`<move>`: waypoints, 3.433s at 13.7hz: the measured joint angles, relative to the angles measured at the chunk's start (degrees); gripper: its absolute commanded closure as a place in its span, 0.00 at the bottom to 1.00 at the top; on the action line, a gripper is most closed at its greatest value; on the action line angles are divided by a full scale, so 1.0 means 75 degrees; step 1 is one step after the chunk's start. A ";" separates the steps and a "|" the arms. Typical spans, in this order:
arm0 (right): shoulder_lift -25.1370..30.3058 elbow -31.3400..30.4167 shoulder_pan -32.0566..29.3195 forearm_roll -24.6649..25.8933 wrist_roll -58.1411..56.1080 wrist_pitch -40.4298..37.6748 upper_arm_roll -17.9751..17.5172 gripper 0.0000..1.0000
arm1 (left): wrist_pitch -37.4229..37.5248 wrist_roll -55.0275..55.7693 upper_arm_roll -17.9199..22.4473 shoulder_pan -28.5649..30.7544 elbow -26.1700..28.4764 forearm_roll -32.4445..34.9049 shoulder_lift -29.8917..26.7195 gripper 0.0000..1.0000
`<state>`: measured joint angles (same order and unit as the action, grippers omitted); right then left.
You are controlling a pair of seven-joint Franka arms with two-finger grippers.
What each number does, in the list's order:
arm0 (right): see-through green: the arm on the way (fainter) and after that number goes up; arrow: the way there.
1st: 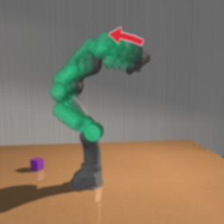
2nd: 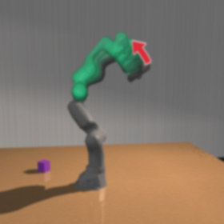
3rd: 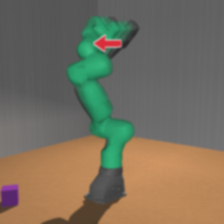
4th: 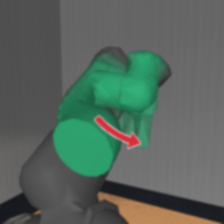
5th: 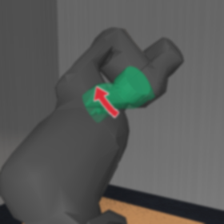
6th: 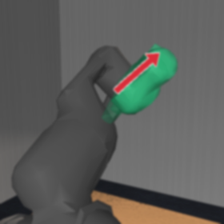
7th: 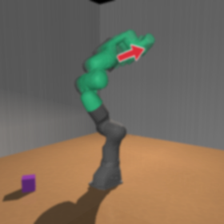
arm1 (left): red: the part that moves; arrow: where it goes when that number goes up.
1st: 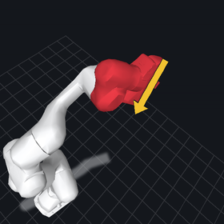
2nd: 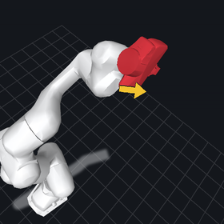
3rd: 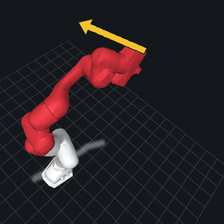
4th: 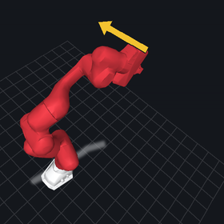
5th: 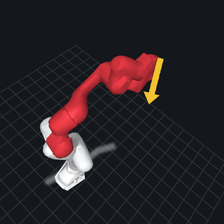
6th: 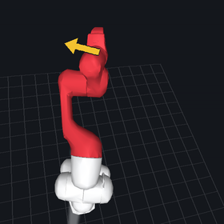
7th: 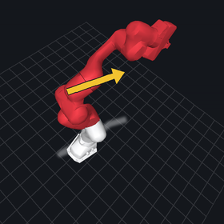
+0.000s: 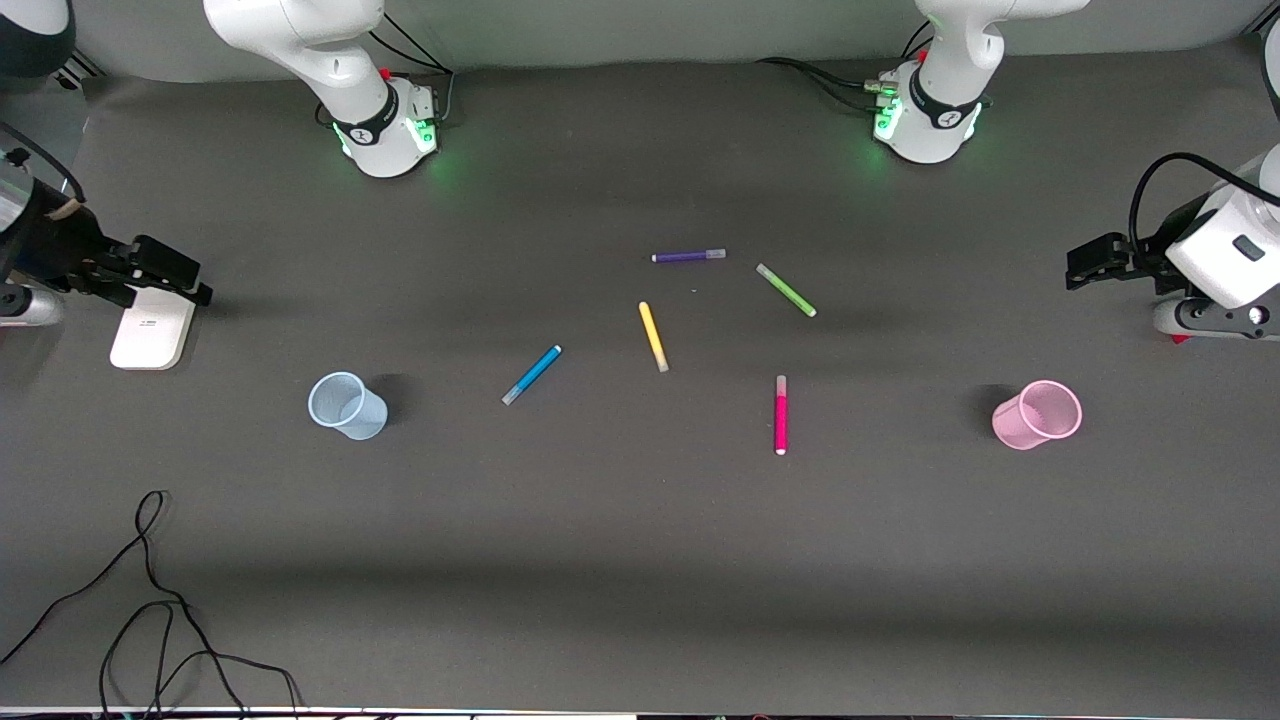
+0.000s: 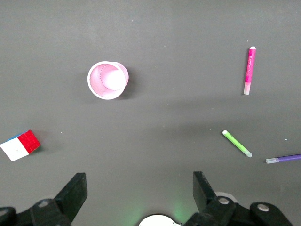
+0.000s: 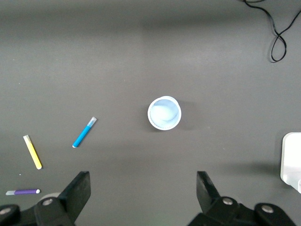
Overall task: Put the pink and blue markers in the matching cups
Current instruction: 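Move both grippers from rest toward the markers in the middle, then lower the right gripper to the blue marker while the left gripper reaches the pink marker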
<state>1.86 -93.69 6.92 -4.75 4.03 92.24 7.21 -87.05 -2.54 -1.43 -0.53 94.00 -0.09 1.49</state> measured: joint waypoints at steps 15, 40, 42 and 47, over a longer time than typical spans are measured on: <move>-0.0169 0.0157 -0.0023 0.0000 0.0207 -0.0772 -0.0107 0.00 | 0.0067 -0.0279 -0.0052 -0.0140 -0.0201 -0.0001 0.0124 0.00; -0.4995 -0.1067 0.2640 -0.1773 0.7950 0.4061 -0.0317 0.03 | -0.5240 0.2804 -0.0756 -0.2940 0.2047 -0.0069 0.2785 0.01; -0.5018 -0.1068 0.2654 -0.1890 0.8167 0.4079 -0.0330 0.03 | -0.5747 0.2804 -0.0755 -0.2940 0.2077 -0.0019 0.3283 0.01; -0.5133 -0.1170 0.3149 -0.2367 0.8370 0.4194 -0.0335 0.06 | -0.6776 0.2980 -0.0754 -0.2940 0.2085 0.0223 0.4204 0.01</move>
<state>-36.64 -102.47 30.54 -22.51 66.80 123.69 4.70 -137.87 19.81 -7.09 -22.58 109.63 1.58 33.02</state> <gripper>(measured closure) 0.026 0.004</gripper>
